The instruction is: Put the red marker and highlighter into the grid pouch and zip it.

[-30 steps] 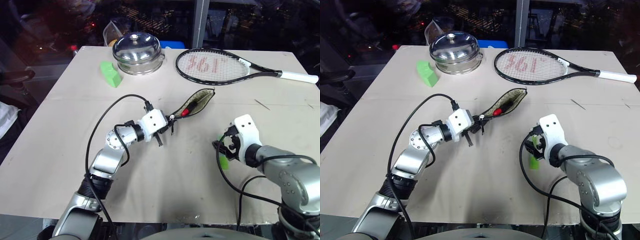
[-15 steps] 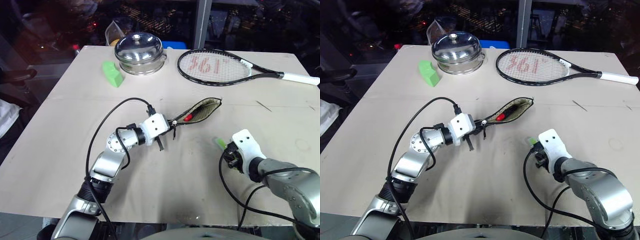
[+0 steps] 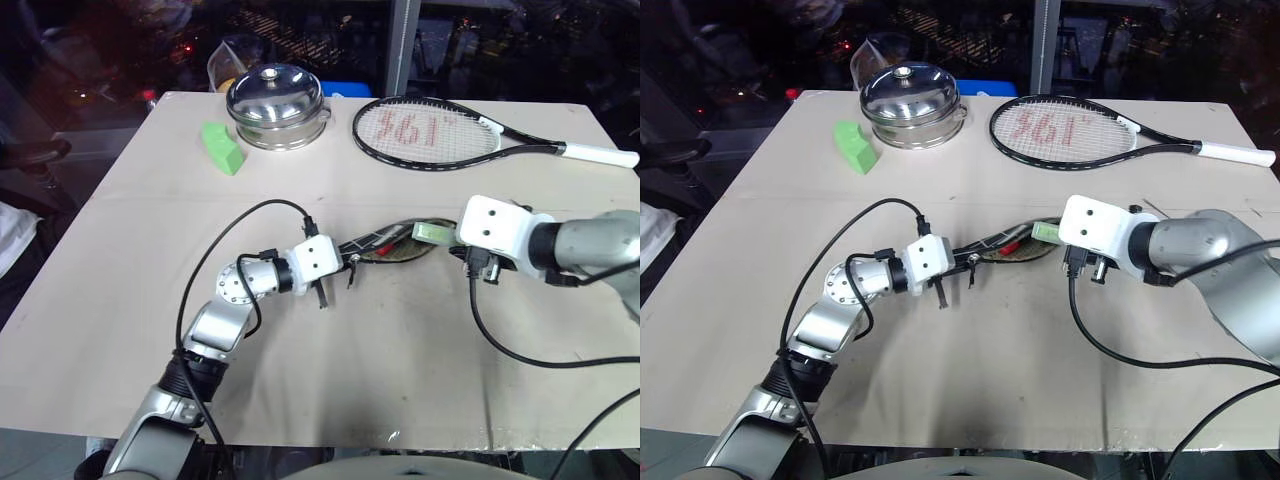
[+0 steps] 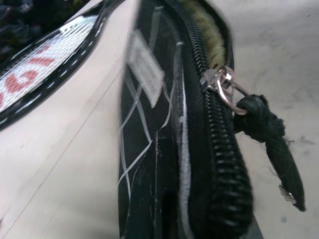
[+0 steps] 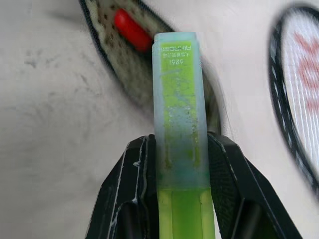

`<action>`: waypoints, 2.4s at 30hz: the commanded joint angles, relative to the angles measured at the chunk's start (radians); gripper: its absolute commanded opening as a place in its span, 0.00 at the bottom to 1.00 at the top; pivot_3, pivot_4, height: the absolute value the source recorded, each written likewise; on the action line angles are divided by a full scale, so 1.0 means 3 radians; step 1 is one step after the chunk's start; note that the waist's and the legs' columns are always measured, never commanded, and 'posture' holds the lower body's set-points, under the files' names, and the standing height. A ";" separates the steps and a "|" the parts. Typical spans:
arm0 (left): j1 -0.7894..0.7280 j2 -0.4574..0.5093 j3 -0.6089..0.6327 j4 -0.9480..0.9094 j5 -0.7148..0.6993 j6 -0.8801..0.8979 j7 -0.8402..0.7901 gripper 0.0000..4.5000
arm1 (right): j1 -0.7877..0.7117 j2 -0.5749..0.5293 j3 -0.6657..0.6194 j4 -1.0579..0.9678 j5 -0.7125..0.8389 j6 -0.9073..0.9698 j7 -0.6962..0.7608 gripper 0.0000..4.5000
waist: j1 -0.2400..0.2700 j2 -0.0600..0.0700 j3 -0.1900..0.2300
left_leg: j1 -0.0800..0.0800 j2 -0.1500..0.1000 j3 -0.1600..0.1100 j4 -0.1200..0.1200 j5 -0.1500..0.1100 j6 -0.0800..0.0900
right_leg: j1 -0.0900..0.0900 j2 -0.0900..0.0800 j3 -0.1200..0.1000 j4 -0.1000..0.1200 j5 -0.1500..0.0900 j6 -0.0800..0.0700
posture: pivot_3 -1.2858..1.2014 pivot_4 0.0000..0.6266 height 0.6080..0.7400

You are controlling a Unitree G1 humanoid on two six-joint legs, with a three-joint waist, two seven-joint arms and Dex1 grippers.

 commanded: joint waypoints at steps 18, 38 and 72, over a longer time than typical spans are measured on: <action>-0.0005 -0.0093 0.0181 -0.0217 -0.0280 0.0363 0.0111 0.00 | -0.0274 0.1045 -0.1163 0.0502 0.0730 0.0742 0.1080 0.67 | 0.0078 0.0003 0.0003 | -0.0003 0.0002 0.0010 0.0005 0.0008 -0.0013 | -0.0001 -0.0004 -0.0001 0.0004 0.0004 -0.0002 | 0.52 0.24 1.00; -0.0319 -0.0110 0.0171 -0.0184 -0.0461 0.0695 -0.0043 0.00 | 0.0474 0.3461 -0.2112 0.0124 0.1288 0.2428 -0.1121 0.67 | 0.0015 0.0003 0.0002 | -0.0002 -0.0002 -0.0005 0.0005 0.0001 -0.0001 | 0.0005 0.0013 -0.0007 0.0008 0.0004 -0.0003 | 0.52 0.24 1.00; -0.0387 -0.0070 0.0186 -0.0068 -0.0363 0.0575 0.0025 0.00 | 0.0886 0.2451 -0.2898 -0.0252 0.2196 0.2428 -0.1350 0.17 | -0.0014 0.0006 0.0004 | 0.0003 0.0002 -0.0007 -0.0007 0.0000 0.0000 | 0.0005 0.0011 -0.0001 0.0004 0.0003 -0.0002 | 0.52 0.24 1.00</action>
